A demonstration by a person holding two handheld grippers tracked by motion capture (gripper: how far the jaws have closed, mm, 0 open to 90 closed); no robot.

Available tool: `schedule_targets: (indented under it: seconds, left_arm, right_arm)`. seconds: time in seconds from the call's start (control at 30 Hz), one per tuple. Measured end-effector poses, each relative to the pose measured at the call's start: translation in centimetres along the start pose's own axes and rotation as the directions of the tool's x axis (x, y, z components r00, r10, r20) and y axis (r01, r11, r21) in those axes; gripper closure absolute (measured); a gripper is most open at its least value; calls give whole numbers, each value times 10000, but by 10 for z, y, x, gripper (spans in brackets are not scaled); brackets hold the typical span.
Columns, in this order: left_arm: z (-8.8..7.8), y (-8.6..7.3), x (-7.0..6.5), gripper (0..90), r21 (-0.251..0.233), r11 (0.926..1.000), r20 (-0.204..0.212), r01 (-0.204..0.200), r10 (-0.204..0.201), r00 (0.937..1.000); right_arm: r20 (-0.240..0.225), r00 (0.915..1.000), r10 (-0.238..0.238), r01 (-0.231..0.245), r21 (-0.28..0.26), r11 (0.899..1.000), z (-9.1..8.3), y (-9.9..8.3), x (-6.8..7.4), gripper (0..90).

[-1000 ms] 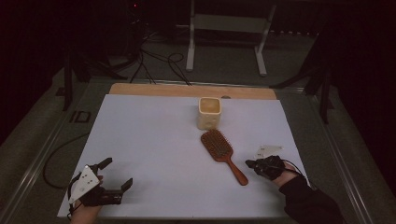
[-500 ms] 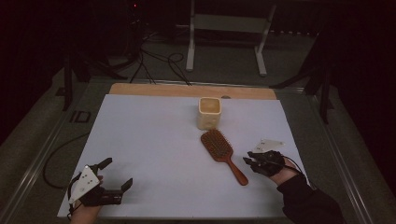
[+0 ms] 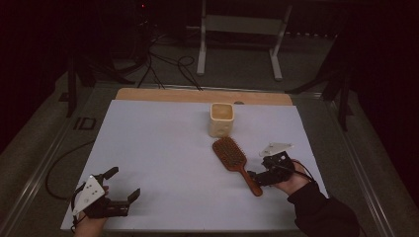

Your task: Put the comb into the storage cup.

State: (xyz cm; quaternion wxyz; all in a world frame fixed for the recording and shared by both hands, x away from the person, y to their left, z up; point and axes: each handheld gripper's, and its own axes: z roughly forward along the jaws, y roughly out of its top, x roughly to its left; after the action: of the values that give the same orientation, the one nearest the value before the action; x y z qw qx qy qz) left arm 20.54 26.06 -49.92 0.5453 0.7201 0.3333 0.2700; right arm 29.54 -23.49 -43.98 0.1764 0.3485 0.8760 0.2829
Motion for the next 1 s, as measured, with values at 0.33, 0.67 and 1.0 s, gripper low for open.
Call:
schedule_targets:
  seconds: [0.33,0.67,1.0]
  left_arm:
    - [0,0,0,0,-7,10000,-31,21,-21,10000]
    - [-1,0,0,1,-34,10000,-40,19,-19,10000]
    - [-1,0,0,1,-49,10000,-18,37,-37,10000]
  right_arm:
    - [277,9975,654,-667,487,9966,8,8,5,74]
    - [346,9967,730,-755,773,9942,23,13,10,77]
    - [-319,9987,390,-334,1587,9868,42,21,10,124]
